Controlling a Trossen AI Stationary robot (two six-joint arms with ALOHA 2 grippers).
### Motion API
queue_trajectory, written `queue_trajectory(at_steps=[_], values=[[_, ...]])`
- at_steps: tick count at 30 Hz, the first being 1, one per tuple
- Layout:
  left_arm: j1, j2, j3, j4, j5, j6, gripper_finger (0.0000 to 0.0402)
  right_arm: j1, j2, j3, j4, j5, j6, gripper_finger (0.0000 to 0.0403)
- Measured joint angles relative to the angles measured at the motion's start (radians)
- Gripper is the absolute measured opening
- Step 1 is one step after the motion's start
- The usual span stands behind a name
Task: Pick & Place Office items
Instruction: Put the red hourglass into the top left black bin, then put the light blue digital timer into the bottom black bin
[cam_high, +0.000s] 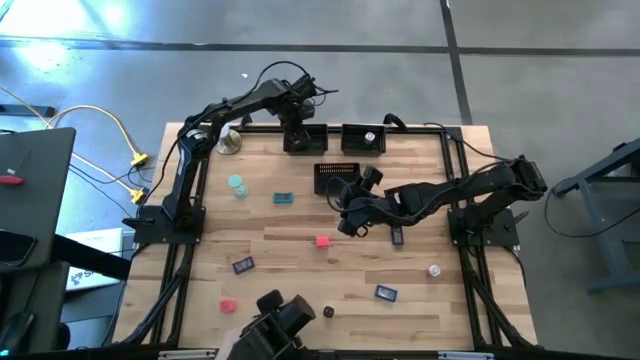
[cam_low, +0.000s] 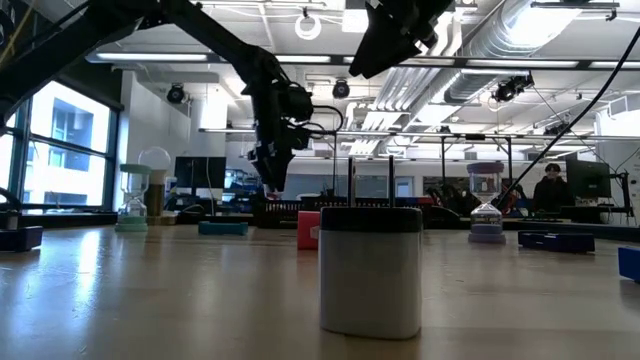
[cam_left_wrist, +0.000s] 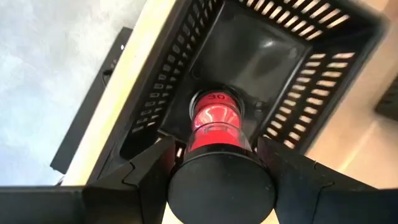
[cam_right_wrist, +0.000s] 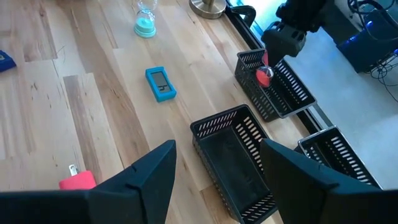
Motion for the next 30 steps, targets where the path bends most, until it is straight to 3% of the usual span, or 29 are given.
queue_trajectory(at_steps=[15, 23, 30], values=[[-0.004, 0.012, -0.002, -0.001, -0.004, 0.033, 0.0217, 0.0, 0.0, 0.0, -0.003, -0.004, -0.006, 0.0221], [-0.01, 0.006, -0.002, -0.013, -0.127, 0.027, 0.0217, 0.0, 0.0, 0.0, -0.003, -0.003, -0.008, 0.0221], [-0.022, -0.039, 0.001, -0.109, -0.145, 0.073, 0.0217, 0.0, 0.0, 0.001, -0.003, -0.001, -0.008, 0.0221]])
